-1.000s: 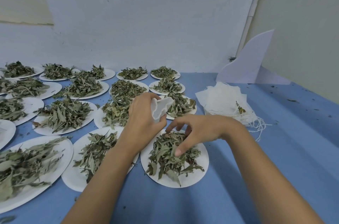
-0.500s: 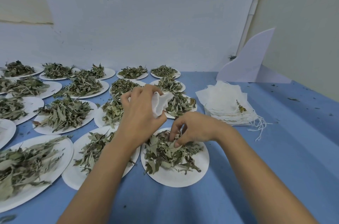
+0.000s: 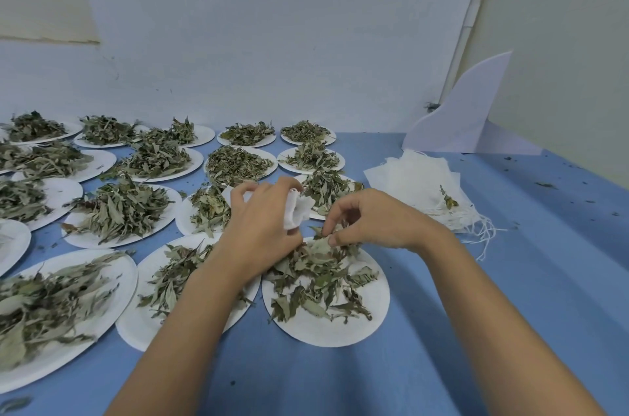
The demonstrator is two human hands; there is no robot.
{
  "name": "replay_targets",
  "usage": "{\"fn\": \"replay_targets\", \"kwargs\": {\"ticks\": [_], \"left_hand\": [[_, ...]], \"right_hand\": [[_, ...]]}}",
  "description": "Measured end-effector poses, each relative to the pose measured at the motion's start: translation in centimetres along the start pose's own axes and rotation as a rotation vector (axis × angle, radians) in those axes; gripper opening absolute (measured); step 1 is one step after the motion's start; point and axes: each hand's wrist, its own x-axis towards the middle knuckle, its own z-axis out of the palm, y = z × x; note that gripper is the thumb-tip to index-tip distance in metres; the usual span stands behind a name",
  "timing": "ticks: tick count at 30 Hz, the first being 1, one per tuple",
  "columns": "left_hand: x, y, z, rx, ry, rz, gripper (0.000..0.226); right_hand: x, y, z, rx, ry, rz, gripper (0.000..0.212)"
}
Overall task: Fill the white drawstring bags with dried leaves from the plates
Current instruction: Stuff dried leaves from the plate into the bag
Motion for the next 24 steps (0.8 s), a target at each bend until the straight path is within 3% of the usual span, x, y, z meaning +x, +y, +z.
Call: {"fn": "replay_targets", "kwargs": {"ticks": [7, 11, 15, 20, 24], "left_hand": [[0.0, 0.0, 0.3, 0.031, -0.067, -0.015, 0.051], [0.0, -0.3, 0.5, 0.040, -0.068, -0.021, 0.052], [-0.1, -0.3, 0.8, 0.039, -0.049, -0.004, 0.047], [0.1, -0.2, 1.2, 0.078, 0.003, 0.001, 0.042], [0.1, -0.3, 1.2, 0.040, 0.039, -0.017, 0.051]], "right_hand": [[-0.3, 0.3, -0.9, 0.113, 0.075, -0.003, 0.020], [-0.5, 0.1, -1.4, 0.100, 0.184, -0.037, 0.015], [-0.4, -0.4, -1.2, 0.110, 0.309, -0.070, 0.013], [-0.5, -1.1, -1.0, 0.088, 0.351, -0.094, 0.013], [-0.6, -1.1, -1.2, 0.088, 0.406, -0.079, 0.016]]}}
